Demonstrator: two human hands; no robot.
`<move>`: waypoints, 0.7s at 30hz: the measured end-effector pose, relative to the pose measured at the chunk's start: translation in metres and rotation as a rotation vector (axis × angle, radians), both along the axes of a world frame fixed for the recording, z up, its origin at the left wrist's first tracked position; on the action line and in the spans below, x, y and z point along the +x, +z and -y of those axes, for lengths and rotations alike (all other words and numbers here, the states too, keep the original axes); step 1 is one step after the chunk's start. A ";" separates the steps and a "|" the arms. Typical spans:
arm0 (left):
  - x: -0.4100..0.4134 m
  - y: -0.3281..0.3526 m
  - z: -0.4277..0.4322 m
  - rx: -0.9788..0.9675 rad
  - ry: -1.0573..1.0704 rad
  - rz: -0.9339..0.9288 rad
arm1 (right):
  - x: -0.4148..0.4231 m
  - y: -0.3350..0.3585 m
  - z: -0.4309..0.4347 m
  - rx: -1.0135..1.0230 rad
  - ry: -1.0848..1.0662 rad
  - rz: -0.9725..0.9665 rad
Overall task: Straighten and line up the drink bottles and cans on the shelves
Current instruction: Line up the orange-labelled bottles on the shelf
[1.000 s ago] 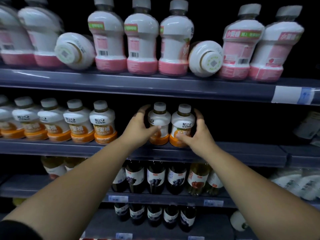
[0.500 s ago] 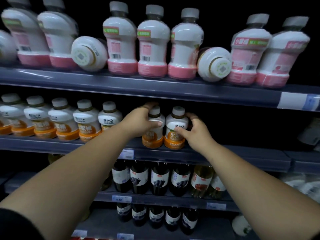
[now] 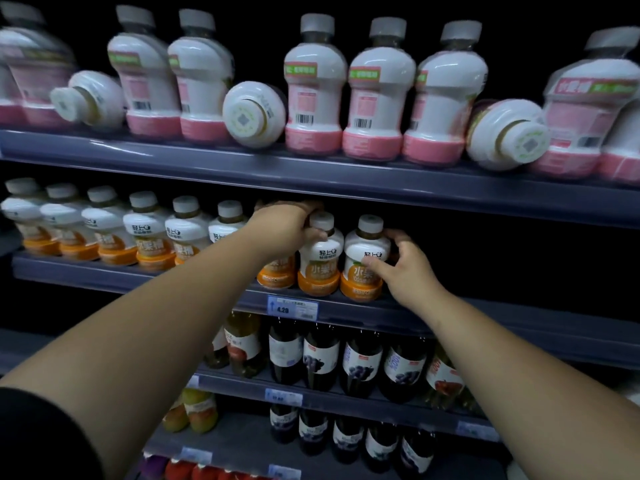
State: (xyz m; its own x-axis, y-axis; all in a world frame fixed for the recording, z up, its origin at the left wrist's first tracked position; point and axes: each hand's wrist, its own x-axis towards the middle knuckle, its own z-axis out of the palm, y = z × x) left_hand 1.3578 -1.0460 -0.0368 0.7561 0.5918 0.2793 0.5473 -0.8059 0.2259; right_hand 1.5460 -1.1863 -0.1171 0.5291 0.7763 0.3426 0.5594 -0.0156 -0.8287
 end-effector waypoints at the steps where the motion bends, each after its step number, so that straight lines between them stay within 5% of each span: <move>1: 0.002 0.001 -0.002 0.003 -0.025 0.006 | 0.000 0.000 0.001 0.001 0.003 -0.014; 9: 0.006 0.011 -0.012 -0.232 0.002 -0.029 | -0.003 -0.001 0.002 -0.039 0.016 -0.063; 21: 0.008 0.013 -0.020 -0.269 -0.102 -0.055 | 0.000 -0.002 0.000 -0.027 0.016 -0.125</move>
State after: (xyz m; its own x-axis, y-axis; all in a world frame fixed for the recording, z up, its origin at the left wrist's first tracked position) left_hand 1.3659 -1.0260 -0.0237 0.8249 0.5596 0.0797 0.4842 -0.7723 0.4113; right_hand 1.5463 -1.1860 -0.1189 0.5542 0.7927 0.2540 0.4523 -0.0307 -0.8913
